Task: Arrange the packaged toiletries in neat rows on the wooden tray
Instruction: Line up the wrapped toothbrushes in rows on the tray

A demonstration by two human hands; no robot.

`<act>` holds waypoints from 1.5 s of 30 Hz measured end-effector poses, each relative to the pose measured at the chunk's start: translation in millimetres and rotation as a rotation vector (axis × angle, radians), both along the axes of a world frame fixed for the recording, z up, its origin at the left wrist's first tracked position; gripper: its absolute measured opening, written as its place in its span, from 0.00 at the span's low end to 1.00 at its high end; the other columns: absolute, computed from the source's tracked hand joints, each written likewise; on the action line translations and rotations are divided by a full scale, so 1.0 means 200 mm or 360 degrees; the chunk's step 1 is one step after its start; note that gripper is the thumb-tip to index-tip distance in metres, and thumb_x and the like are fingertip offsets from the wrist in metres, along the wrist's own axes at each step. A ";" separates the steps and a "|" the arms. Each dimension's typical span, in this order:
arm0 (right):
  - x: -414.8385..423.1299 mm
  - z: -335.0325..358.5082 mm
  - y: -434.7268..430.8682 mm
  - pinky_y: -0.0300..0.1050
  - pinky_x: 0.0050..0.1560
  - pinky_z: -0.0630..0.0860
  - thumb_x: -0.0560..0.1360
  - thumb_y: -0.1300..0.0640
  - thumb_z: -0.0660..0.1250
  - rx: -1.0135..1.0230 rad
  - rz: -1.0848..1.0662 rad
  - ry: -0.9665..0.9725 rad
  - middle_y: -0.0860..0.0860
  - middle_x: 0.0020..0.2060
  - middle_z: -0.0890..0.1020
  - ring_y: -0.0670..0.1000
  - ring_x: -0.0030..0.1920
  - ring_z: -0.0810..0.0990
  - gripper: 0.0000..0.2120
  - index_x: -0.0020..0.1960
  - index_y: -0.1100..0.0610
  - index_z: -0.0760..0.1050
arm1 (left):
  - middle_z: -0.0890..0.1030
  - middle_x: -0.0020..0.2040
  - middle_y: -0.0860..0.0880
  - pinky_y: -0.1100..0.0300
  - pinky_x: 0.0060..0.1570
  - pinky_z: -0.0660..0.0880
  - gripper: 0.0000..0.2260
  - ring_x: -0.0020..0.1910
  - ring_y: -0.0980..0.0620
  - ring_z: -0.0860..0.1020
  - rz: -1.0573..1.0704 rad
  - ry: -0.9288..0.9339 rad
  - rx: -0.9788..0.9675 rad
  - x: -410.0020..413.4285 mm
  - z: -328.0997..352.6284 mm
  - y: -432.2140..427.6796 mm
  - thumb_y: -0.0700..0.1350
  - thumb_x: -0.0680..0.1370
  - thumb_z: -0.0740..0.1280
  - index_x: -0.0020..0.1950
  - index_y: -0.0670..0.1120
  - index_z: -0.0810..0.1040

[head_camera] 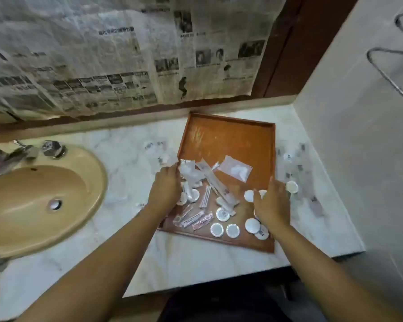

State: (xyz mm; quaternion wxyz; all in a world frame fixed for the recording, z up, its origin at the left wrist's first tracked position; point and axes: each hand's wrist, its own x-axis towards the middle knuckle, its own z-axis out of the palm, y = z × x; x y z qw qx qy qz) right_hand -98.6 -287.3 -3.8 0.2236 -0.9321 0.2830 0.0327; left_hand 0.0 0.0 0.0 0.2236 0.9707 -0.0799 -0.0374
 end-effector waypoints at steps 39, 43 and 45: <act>0.23 -0.10 -0.22 0.54 0.64 0.75 0.79 0.65 0.68 -0.0202 0.0385 0.0278 0.60 0.70 0.71 0.63 0.69 0.71 0.29 0.78 0.59 0.64 | 0.76 0.54 0.38 0.58 0.51 0.69 0.15 0.51 0.39 0.77 0.0551 0.0249 -0.0253 -0.35 -0.14 0.01 0.34 0.81 0.59 0.65 0.40 0.77; 0.22 -0.09 -0.22 0.55 0.64 0.75 0.78 0.63 0.68 -0.0083 0.0342 0.0241 0.60 0.70 0.72 0.63 0.69 0.71 0.28 0.76 0.58 0.66 | 0.77 0.54 0.37 0.55 0.54 0.71 0.13 0.55 0.39 0.76 0.0600 0.0291 -0.0274 -0.35 -0.12 0.01 0.35 0.81 0.61 0.63 0.39 0.78; 0.21 -0.07 -0.21 0.56 0.64 0.75 0.79 0.59 0.68 -0.0009 0.0295 0.0130 0.59 0.70 0.71 0.62 0.69 0.70 0.25 0.74 0.57 0.68 | 0.78 0.53 0.38 0.52 0.54 0.72 0.10 0.56 0.39 0.75 0.0616 0.0244 -0.0247 -0.32 -0.10 0.00 0.40 0.81 0.63 0.61 0.40 0.79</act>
